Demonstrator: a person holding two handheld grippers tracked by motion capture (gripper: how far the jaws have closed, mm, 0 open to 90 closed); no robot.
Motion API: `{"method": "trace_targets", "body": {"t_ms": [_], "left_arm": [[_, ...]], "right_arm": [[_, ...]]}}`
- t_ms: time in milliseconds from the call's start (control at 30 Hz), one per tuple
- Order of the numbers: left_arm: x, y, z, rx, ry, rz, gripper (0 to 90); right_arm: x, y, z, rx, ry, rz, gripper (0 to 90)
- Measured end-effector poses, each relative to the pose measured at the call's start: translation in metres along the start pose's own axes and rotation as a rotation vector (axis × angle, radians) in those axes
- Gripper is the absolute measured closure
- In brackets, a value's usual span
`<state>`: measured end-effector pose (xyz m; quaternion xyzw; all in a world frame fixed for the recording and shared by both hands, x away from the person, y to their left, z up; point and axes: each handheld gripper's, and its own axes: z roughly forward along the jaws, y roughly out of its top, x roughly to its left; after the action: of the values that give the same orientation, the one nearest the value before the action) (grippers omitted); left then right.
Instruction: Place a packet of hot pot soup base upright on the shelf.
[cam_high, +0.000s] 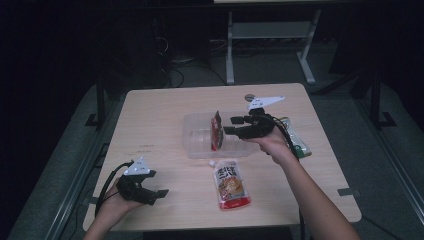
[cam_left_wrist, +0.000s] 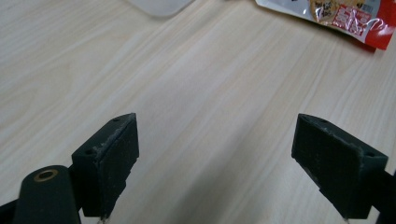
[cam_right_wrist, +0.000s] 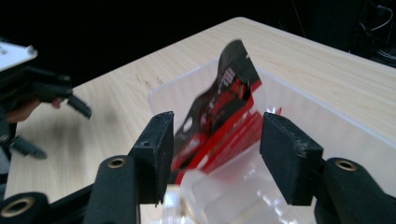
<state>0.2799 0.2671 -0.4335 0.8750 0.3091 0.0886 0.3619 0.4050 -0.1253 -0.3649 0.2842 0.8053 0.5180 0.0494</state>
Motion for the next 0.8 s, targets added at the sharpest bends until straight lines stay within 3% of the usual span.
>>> {"method": "trace_targets", "body": {"t_ms": [133,233,267,333,567,800], "left_arm": [[0.003,0.009,0.007,-0.005,-0.017,0.017,14.7],[0.005,0.015,0.013,-0.006,-0.03,0.031,14.9],[0.006,0.016,0.015,-0.009,-0.034,0.031,15.4],[0.007,0.02,0.018,-0.013,-0.039,0.034,16.2],[0.012,0.025,0.025,-0.02,-0.056,0.042,16.2],[0.012,0.025,0.024,-0.01,-0.05,0.045,16.2]], "right_arm": [[0.003,-0.008,-0.013,0.002,-0.005,-0.014,47.1],[0.005,-0.019,-0.018,0.018,-0.009,-0.035,69.0],[0.006,-0.024,-0.018,0.024,0.011,-0.027,78.3],[0.006,-0.033,-0.016,0.052,0.049,-0.023,88.5],[0.019,-0.052,0.004,0.085,0.161,-0.038,89.9],[0.032,-0.054,0.033,0.126,0.198,-0.058,90.0]]}}
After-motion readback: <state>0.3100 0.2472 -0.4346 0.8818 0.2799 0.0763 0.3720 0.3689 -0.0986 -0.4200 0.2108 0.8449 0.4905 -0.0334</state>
